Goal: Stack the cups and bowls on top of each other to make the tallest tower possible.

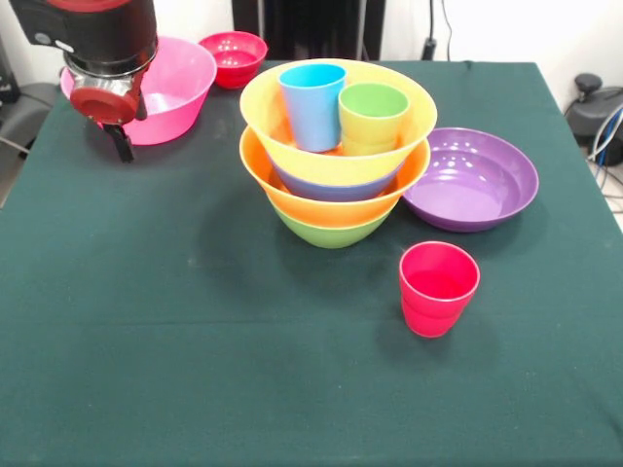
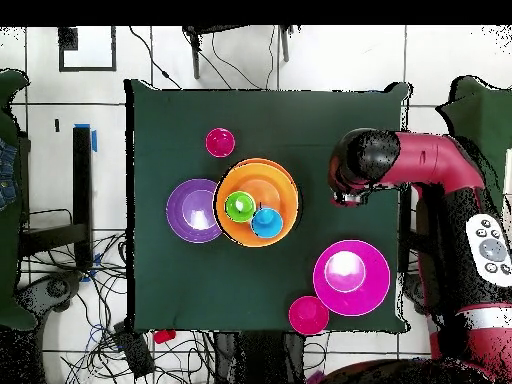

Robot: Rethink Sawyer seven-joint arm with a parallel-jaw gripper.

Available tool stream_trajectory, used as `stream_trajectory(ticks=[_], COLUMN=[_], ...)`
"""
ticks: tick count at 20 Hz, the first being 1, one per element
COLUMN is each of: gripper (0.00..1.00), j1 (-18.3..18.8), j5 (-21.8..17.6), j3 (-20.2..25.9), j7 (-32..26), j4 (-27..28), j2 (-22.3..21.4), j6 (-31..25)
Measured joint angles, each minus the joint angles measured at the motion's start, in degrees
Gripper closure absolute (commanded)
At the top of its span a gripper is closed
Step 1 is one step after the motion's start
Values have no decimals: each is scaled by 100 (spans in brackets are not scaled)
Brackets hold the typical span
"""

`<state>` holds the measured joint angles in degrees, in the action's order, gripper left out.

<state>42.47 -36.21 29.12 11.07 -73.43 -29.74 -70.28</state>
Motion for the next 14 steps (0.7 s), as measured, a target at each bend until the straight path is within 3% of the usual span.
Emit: stream_trajectory(ticks=[9, 14], gripper=[0, 0], j1=[-22, -14], j5=[-362, -376], j3=[-5, -4], j7=[0, 0], j4=[76, 77], j2=[25, 25], j6=[-696, -764])
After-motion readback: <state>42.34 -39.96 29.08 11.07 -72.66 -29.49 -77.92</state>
